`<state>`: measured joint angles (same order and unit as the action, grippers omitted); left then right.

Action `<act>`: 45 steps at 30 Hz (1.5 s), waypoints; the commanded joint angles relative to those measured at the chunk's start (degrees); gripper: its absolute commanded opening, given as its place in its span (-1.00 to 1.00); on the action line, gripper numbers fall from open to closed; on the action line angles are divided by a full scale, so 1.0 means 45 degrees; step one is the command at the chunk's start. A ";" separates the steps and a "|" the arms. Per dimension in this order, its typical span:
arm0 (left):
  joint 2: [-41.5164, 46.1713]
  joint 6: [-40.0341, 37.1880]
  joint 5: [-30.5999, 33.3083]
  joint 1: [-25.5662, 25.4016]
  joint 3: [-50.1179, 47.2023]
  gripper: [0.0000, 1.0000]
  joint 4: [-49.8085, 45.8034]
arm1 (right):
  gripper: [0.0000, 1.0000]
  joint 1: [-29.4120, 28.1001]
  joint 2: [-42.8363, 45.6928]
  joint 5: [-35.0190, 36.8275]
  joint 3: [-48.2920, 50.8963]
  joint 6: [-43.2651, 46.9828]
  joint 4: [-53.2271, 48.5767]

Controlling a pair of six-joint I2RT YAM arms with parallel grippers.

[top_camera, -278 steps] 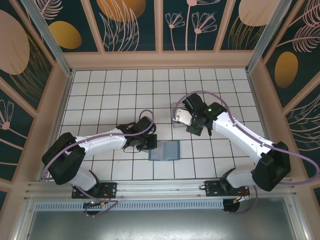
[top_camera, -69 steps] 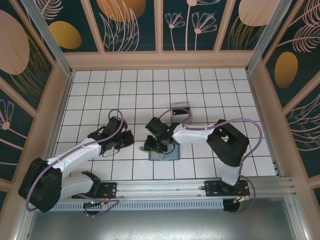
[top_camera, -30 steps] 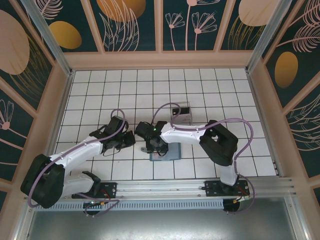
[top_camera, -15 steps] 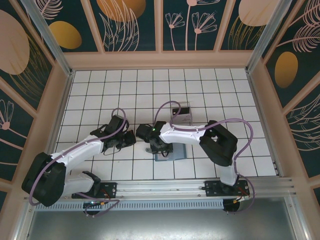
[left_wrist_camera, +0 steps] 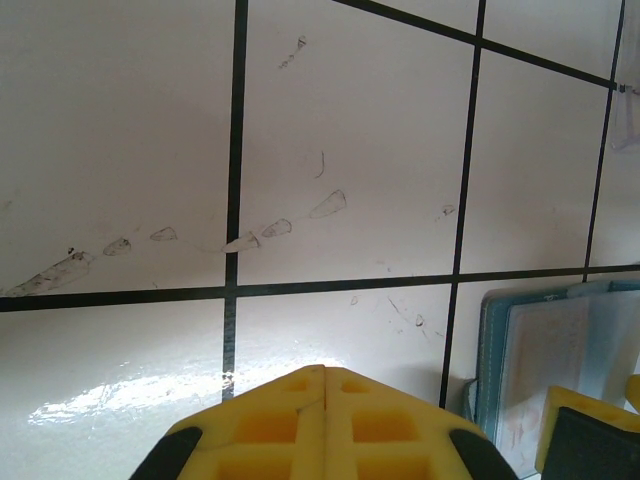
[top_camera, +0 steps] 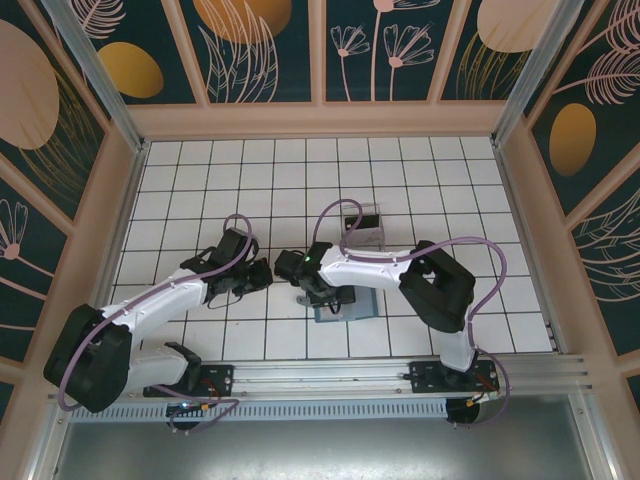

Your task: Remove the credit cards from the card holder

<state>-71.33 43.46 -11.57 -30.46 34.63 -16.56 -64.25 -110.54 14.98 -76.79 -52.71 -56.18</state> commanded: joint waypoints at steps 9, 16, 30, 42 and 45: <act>-0.0162 -0.0382 -0.0212 0.0074 0.0650 -0.87 -0.0421 | 0.16 -0.0088 0.0858 0.1444 -0.0015 -0.0689 -0.1505; -0.0334 -0.0747 -0.0654 0.0076 0.1093 -0.90 -0.0659 | 0.18 0.0201 0.1710 0.1633 0.0672 -0.0816 -0.1544; -0.1559 -0.0082 -0.1042 -0.1220 0.2145 -0.89 -0.0113 | 0.19 0.1030 0.3311 0.1279 0.3118 -0.0420 -0.0059; -0.2079 0.0537 -0.1201 -0.2000 0.2480 -0.89 0.0338 | 0.19 0.1483 0.3657 0.0841 0.5141 -0.0084 0.1547; -0.2104 0.0566 -0.1208 -0.1997 0.2499 -0.89 0.0339 | 0.19 0.1559 0.3695 0.0812 0.5327 -0.0085 0.1586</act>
<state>-80.31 45.10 -16.29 -39.07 44.49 -16.08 -57.82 -95.11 18.00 -54.22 -52.86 -49.67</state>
